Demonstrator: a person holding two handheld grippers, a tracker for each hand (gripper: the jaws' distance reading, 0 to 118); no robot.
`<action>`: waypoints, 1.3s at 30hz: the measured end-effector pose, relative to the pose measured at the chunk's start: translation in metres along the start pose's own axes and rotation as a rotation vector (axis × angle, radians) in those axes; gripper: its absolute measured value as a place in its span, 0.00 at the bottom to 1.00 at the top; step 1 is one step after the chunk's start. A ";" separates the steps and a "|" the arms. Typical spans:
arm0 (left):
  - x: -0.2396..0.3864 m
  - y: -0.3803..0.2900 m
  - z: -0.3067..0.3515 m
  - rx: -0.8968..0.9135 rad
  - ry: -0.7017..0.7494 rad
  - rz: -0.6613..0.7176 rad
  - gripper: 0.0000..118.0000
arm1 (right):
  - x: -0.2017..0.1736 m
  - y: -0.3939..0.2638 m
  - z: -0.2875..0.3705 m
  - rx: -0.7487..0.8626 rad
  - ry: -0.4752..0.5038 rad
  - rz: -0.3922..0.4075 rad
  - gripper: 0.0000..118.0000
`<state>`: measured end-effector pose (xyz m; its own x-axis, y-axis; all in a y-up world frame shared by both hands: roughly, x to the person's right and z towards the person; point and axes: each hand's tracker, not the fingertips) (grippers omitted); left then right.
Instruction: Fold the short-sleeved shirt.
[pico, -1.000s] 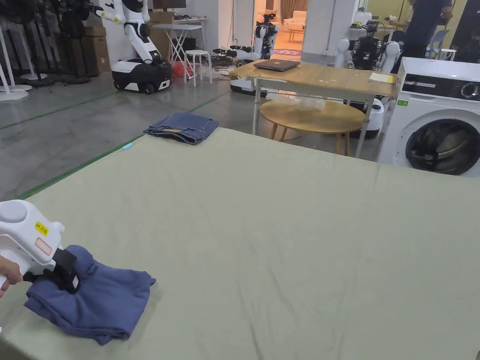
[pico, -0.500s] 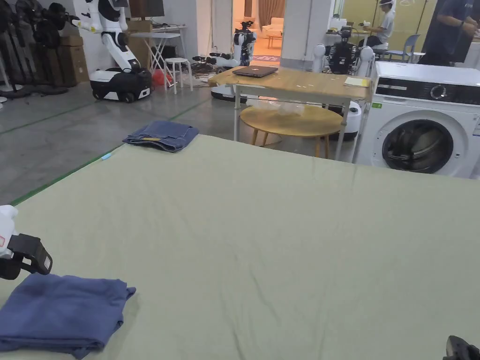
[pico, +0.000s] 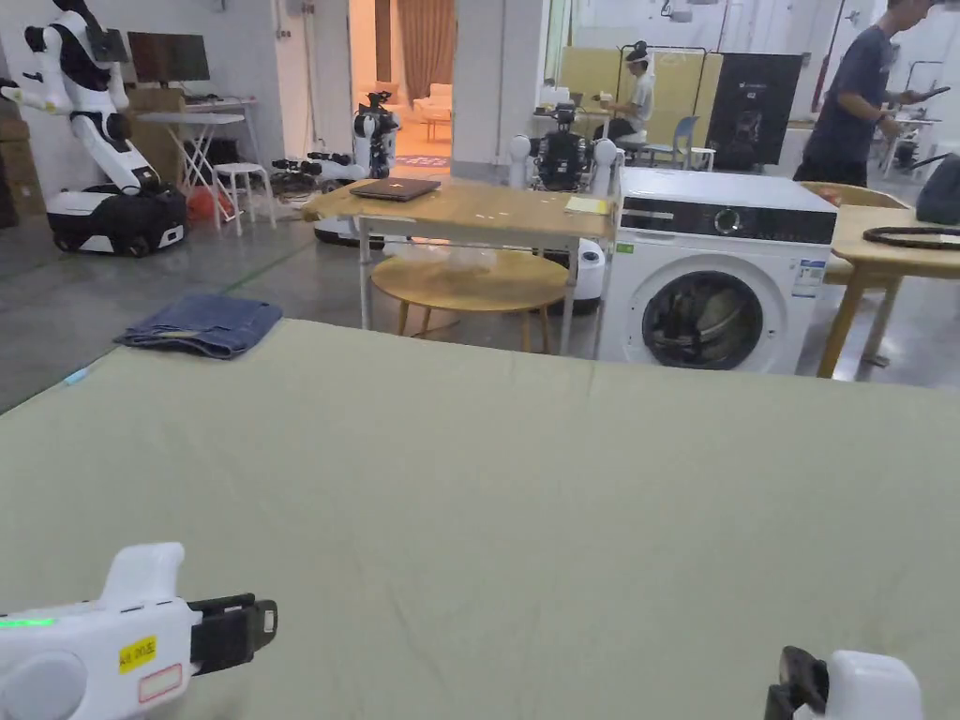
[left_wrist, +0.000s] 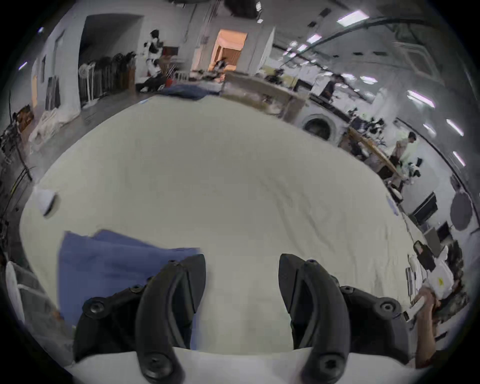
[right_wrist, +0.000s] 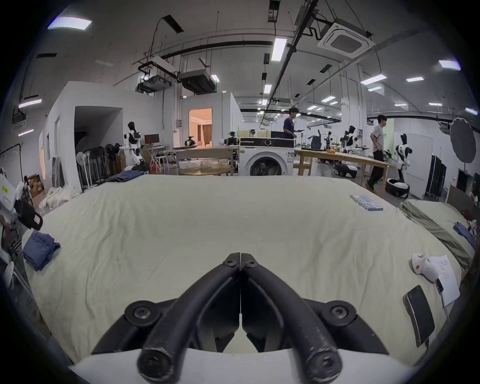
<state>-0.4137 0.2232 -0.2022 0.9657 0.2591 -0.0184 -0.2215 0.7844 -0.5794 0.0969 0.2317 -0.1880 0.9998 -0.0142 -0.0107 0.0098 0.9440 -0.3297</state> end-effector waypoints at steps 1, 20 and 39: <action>0.016 -0.004 -0.004 0.025 -0.016 -0.020 0.49 | 0.002 0.002 -0.001 0.002 -0.002 -0.003 0.00; 0.172 -0.012 -0.006 0.444 0.133 -0.257 0.38 | 0.005 0.025 -0.001 0.144 -0.049 -0.020 0.00; 0.168 -0.011 0.002 0.481 0.148 -0.242 0.00 | -0.005 0.018 0.008 0.169 -0.051 -0.051 0.00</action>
<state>-0.2487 0.2588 -0.1974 0.9977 -0.0152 -0.0657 0.0055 0.9894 -0.1450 0.0919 0.2516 -0.1863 0.9974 -0.0505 0.0511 0.0583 0.9845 -0.1654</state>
